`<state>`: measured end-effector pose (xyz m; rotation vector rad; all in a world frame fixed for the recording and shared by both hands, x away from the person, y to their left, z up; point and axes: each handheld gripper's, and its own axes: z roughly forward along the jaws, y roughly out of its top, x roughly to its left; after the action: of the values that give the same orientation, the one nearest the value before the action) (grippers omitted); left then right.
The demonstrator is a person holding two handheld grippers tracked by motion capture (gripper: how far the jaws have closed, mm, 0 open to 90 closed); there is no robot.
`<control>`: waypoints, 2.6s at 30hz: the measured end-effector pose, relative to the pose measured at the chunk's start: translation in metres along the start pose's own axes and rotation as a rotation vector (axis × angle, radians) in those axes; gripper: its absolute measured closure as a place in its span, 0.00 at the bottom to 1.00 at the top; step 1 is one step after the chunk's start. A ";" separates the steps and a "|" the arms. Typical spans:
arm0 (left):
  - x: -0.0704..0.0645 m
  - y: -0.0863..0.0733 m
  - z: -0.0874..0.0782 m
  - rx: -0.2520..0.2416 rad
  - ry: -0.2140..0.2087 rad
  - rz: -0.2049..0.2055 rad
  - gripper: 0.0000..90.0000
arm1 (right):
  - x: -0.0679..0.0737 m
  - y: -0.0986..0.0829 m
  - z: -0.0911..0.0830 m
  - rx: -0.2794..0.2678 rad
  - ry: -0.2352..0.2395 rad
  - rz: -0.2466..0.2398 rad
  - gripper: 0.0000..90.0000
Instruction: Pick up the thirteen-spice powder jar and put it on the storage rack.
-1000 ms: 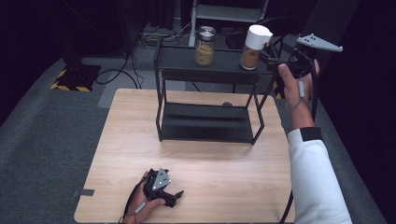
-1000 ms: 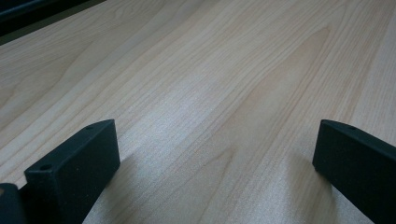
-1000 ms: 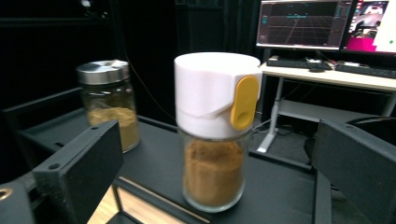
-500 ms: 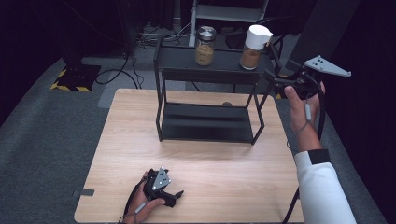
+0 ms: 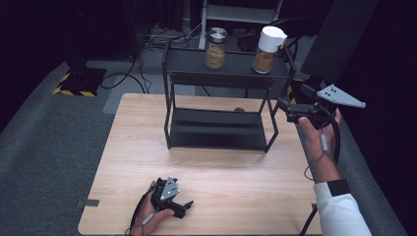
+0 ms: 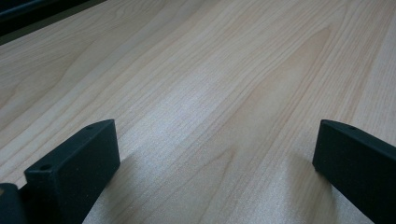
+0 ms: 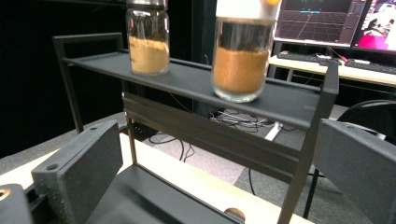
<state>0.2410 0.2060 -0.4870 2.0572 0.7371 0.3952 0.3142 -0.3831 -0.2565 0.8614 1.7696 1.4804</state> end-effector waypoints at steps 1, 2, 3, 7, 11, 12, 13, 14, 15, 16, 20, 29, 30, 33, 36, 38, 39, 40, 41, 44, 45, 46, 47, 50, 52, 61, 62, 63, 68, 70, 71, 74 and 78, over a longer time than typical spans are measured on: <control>0.000 0.000 0.000 0.000 0.000 0.000 0.00 | 0.001 -0.003 -0.002 -0.001 -0.003 -0.001 0.02; 0.000 0.000 0.000 0.000 0.000 0.000 0.00 | 0.002 -0.006 -0.004 -0.006 0.001 -0.003 0.02; 0.000 0.000 0.000 0.000 0.000 0.000 0.00 | 0.002 -0.010 -0.005 -0.011 0.004 -0.005 0.02; 0.000 0.000 0.000 0.000 0.000 0.000 0.00 | 0.004 -0.019 -0.010 -0.013 -0.004 0.006 0.01; 0.000 0.000 0.000 0.000 0.000 0.001 0.00 | 0.007 -0.029 -0.015 -0.011 -0.004 -0.002 0.01; 0.000 0.000 0.000 0.000 0.000 0.000 0.00 | 0.008 -0.030 -0.015 -0.010 -0.002 -0.006 0.01; 0.000 0.000 0.000 0.000 0.000 0.000 0.00 | 0.008 -0.032 -0.016 -0.006 -0.001 -0.016 0.01; 0.000 0.000 0.000 0.000 0.000 0.000 0.00 | 0.009 -0.035 -0.017 -0.003 -0.003 -0.020 0.01; 0.000 0.000 0.000 0.000 0.000 0.000 0.00 | 0.010 -0.038 -0.017 -0.008 0.001 -0.022 0.01; 0.000 0.000 0.000 0.000 0.000 0.001 0.00 | 0.010 -0.040 -0.018 -0.010 0.007 -0.025 0.01; 0.000 0.000 0.000 0.000 0.001 0.000 0.00 | 0.014 -0.048 -0.022 -0.007 0.005 -0.029 0.01; 0.000 0.000 0.000 0.000 0.002 -0.001 0.00 | 0.019 -0.069 -0.025 0.023 0.007 -0.034 0.01; 0.000 0.000 0.000 0.000 0.002 -0.001 0.00 | 0.019 -0.070 -0.026 0.026 0.007 -0.035 0.01; -0.001 0.000 0.000 0.000 0.002 -0.001 0.00 | 0.019 -0.076 -0.027 0.034 0.009 -0.028 0.01; -0.001 0.000 0.000 0.000 0.002 -0.001 0.00 | 0.020 -0.082 -0.029 0.045 0.017 -0.027 0.01; -0.001 0.000 0.000 0.000 0.002 -0.001 0.00 | 0.022 -0.087 -0.031 0.056 0.018 -0.027 0.02; -0.001 0.000 0.000 0.000 0.002 -0.001 0.00 | 0.022 -0.089 -0.031 0.063 0.019 -0.025 0.01; -0.001 0.000 0.000 0.000 0.003 -0.001 0.00 | 0.023 -0.091 -0.032 0.067 0.018 -0.022 0.01; -0.001 0.000 0.000 0.000 0.002 -0.001 0.00 | 0.023 -0.094 -0.033 0.070 0.020 -0.021 0.01; -0.001 0.000 0.000 0.000 0.002 -0.001 0.00 | 0.024 -0.103 -0.036 0.081 0.020 -0.010 0.01; -0.001 0.000 0.000 0.000 0.002 -0.001 0.00 | 0.024 -0.105 -0.037 0.084 0.021 -0.008 0.01; -0.001 0.000 0.000 0.000 0.002 -0.001 0.00 | 0.025 -0.107 -0.038 0.089 0.021 -0.004 0.01; -0.001 0.000 0.000 0.000 0.002 -0.001 0.00 | 0.025 -0.110 -0.039 0.094 0.021 0.000 0.01; -0.001 0.000 0.000 0.000 0.002 -0.001 0.00 | 0.027 -0.116 -0.041 0.104 0.023 0.008 0.01; -0.001 0.000 0.000 0.000 0.003 0.000 0.00 | 0.028 -0.120 -0.042 0.111 0.023 0.010 0.01; -0.001 0.000 0.000 0.000 0.004 -0.001 0.00 | 0.034 -0.139 -0.046 0.149 0.022 0.030 0.01; -0.001 0.000 0.000 0.000 0.004 -0.001 0.00 | 0.034 -0.142 -0.046 0.150 0.025 0.031 0.01; -0.001 0.000 0.000 0.000 0.004 -0.001 0.00 | 0.035 -0.144 -0.047 0.154 0.026 0.033 0.01; -0.001 0.000 0.000 0.000 0.004 -0.002 0.00 | 0.038 -0.152 -0.047 0.182 0.028 0.028 0.01; -0.001 0.000 0.000 0.000 0.004 -0.002 0.00 | 0.038 -0.155 -0.047 0.190 0.033 0.034 0.01; -0.001 0.000 0.000 0.000 0.004 -0.002 0.00 | 0.038 -0.157 -0.046 0.196 0.035 0.034 0.01; -0.001 0.000 0.000 0.000 0.004 -0.002 0.00 | 0.040 -0.161 -0.047 0.205 0.036 0.039 0.01; -0.001 0.000 0.000 0.000 0.004 -0.002 0.00 | 0.043 -0.170 -0.049 0.228 0.020 0.036 0.02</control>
<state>0.2398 0.2056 -0.4870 2.0557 0.7413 0.3987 0.2379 -0.3981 -0.4206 0.9994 1.9739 1.3305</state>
